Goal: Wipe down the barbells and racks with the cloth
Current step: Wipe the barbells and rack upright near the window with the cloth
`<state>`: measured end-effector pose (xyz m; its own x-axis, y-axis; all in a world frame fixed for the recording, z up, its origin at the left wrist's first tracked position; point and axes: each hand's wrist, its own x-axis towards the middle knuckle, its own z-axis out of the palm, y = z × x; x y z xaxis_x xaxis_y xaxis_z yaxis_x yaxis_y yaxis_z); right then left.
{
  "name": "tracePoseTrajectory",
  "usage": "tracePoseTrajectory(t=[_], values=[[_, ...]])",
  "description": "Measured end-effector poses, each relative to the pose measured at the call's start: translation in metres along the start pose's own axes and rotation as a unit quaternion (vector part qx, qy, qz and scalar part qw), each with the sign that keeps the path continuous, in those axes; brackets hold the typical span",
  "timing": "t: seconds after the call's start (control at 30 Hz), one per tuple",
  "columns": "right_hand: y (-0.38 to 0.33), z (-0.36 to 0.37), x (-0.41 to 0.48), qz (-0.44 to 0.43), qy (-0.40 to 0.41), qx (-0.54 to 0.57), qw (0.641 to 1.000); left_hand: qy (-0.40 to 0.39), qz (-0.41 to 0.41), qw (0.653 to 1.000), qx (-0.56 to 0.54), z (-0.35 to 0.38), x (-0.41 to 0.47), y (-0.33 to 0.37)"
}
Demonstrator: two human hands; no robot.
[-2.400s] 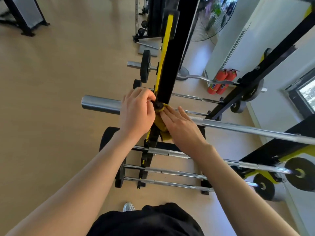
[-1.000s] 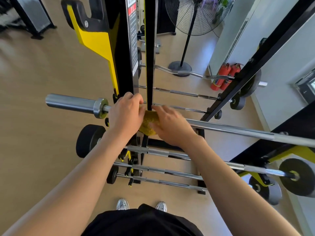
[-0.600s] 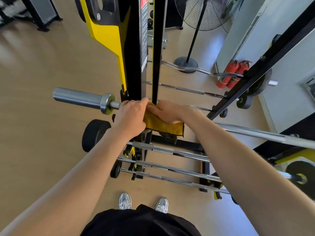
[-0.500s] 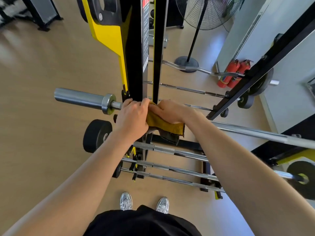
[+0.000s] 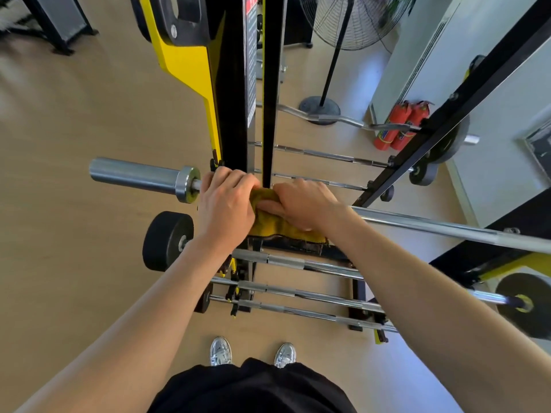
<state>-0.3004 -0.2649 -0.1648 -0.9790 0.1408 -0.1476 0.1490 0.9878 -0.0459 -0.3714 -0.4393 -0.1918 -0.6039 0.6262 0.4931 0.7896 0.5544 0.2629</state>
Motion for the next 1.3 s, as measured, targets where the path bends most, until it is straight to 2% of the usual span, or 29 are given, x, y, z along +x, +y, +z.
tracePoseTrajectory(t=[0.07, 0.1, 0.13, 0.23, 0.3, 0.37, 0.4, 0.47, 0.53, 0.6, 0.67, 0.7, 0.77, 0.83, 0.9, 1.0, 1.07, 1.1, 1.17, 1.23, 1.3], values=[[-0.003, -0.008, 0.01, 0.024, -0.057, 0.056, 0.997, 0.023, -0.035, 0.999, 0.0, -0.003, -0.004, -0.008], [-0.007, -0.008, 0.013, 0.022, -0.055, 0.06, 0.996, 0.036, -0.056, 0.998, 0.009, -0.005, -0.006, -0.011], [-0.013, -0.005, 0.013, 0.012, -0.035, 0.045, 0.998, 0.045, -0.077, 0.996, 0.021, -0.007, -0.007, -0.014], [-0.031, 0.021, 0.007, -0.045, 0.099, -0.049, 0.993, 0.039, -0.121, 0.99, 0.057, -0.009, -0.003, -0.018], [-0.039, 0.032, 0.004, -0.07, 0.131, -0.102, 0.984, 0.028, -0.125, 0.989, 0.068, -0.007, 0.001, -0.017], [-0.042, 0.029, 0.008, -0.065, 0.134, -0.102, 0.984, 0.028, -0.123, 0.989, 0.073, -0.003, 0.001, -0.018], [-0.042, 0.022, 0.012, -0.046, 0.121, -0.088, 0.988, 0.033, -0.126, 0.989, 0.074, -0.001, 0.001, -0.019], [-0.041, 0.01, 0.024, 0.015, 0.066, 0.008, 0.998, 0.036, -0.142, 0.987, 0.071, 0.001, 0.001, -0.022], [-0.039, -0.001, 0.038, 0.072, -0.008, 0.136, 0.988, 0.024, -0.158, 0.985, 0.068, 0.002, 0.003, -0.022], [-0.037, -0.001, 0.044, 0.094, -0.028, 0.169, 0.981, 0.018, -0.158, 0.985, 0.067, 0.001, 0.003, -0.021], [-0.038, 0.013, 0.026, 0.101, 0.062, 0.089, 0.989, 0.017, -0.15, 0.986, 0.067, 0.002, 0.002, -0.022], [-0.038, 0.026, 0.012, 0.076, 0.129, 0.008, 0.989, 0.016, -0.147, 0.987, 0.068, 0.003, 0.001, -0.023], [-0.035, 0.049, -0.017, 0.029, 0.185, -0.14, 0.972, 0.009, -0.142, 0.987, 0.071, 0.003, 0.002, -0.024], [-0.027, 0.052, -0.02, 0.021, 0.149, -0.164, 0.975, -0.002, -0.143, 0.987, 0.07, 0.004, 0.002, -0.023], [-0.029, 0.03, -0.009, 0.021, 0.089, -0.12, 0.989, -0.015, -0.148, 0.986, 0.073, 0.003, 0.002, -0.023], [-0.024, -0.003, 0.014, 0.072, -0.006, 0.079, 0.994, -0.035, -0.148, 0.986, 0.069, 0.001, 0.003, -0.023], [-0.018, -0.015, 0.033, 0.118, -0.093, 0.202, 0.968, -0.038, -0.147, 0.986, 0.065, 0.0, 0.004, -0.023], [-0.02, -0.012, 0.037, 0.142, -0.09, 0.215, 0.962, -0.038, -0.143, 0.987, 0.065, 0.0, 0.004, -0.024], [-0.032, 0.006, 0.027, 0.177, 0.009, 0.157, 0.972, -0.037, -0.138, 0.987, 0.071, 0.0, 0.004, -0.024], [-0.038, 0.039, -0.002, 0.118, 0.159, 0.005, 0.98, -0.035, -0.135, 0.988, 0.07, 0.0, 0.004, -0.024], [-0.031, 0.068, -0.03, 0.049, 0.203, -0.127, 0.97, -0.032, -0.129, 0.989, 0.07, 0.0, 0.003, -0.025]])
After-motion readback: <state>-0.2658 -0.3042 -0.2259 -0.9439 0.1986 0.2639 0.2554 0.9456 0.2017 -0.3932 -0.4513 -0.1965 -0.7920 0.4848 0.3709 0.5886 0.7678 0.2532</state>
